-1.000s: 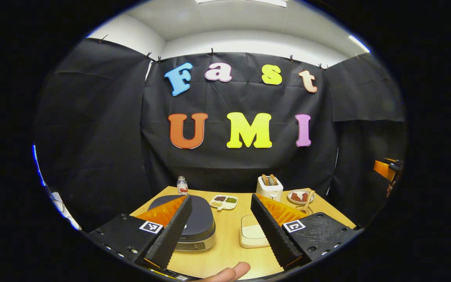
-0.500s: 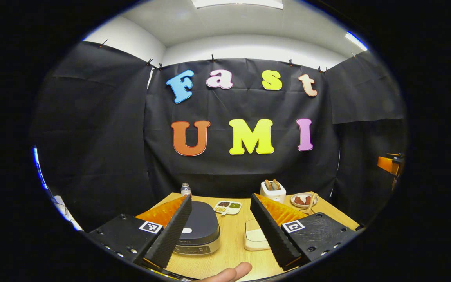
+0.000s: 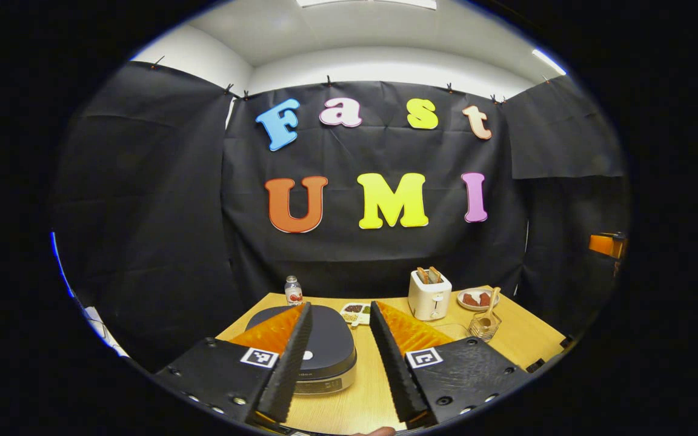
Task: Close the left gripper, press the button to open the rice cooker; take a wooden spoon from the chopstick holder with the right hand, scoop a spoonful of rice and pour it into the rice cooker, then put the wooden spoon back into the chopstick holder.
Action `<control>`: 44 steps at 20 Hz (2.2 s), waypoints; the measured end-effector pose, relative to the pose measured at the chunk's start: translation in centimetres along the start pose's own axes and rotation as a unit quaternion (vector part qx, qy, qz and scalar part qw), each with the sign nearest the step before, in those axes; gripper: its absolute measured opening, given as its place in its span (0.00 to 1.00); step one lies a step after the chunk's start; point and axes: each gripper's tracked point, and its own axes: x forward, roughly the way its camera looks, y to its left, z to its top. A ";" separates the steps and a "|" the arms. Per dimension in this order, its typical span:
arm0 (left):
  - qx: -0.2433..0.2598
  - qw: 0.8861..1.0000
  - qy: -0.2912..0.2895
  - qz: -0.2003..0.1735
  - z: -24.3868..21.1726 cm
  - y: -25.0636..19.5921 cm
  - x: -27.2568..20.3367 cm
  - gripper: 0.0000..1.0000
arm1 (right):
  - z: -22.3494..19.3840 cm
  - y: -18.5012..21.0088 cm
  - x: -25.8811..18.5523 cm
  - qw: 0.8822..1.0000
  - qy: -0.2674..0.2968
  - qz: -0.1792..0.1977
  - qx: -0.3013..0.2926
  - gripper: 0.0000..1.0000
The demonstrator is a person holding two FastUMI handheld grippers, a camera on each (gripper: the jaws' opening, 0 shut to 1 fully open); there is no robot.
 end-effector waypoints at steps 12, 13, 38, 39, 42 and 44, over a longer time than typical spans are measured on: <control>0.001 0.994 0.098 0.054 -7.2 3.8 5.3 0.05 | -2.3 0.1 0.4 0.999 0.003 0.005 -0.032 0.98; -0.001 0.991 0.116 0.060 -7.9 4.0 5.6 0.05 | -2.6 -0.1 0.5 0.999 0.005 0.005 -0.032 1.00; -0.021 0.958 0.267 0.099 -15.8 6.9 8.1 0.00 | -8.9 1.9 3.2 0.997 0.059 0.030 -0.039 1.00; -0.012 0.960 0.262 0.099 -15.7 7.0 7.9 0.00 | -9.1 1.8 3.2 0.997 0.059 0.030 -0.044 1.00; -0.013 0.959 0.263 0.105 -14.7 6.8 7.0 0.00 | -9.3 1.6 3.3 0.997 0.056 0.032 -0.048 1.00; -0.008 0.964 0.236 0.121 -12.5 7.3 5.6 0.00 | -9.7 0.9 3.7 0.997 0.056 0.025 -0.051 1.00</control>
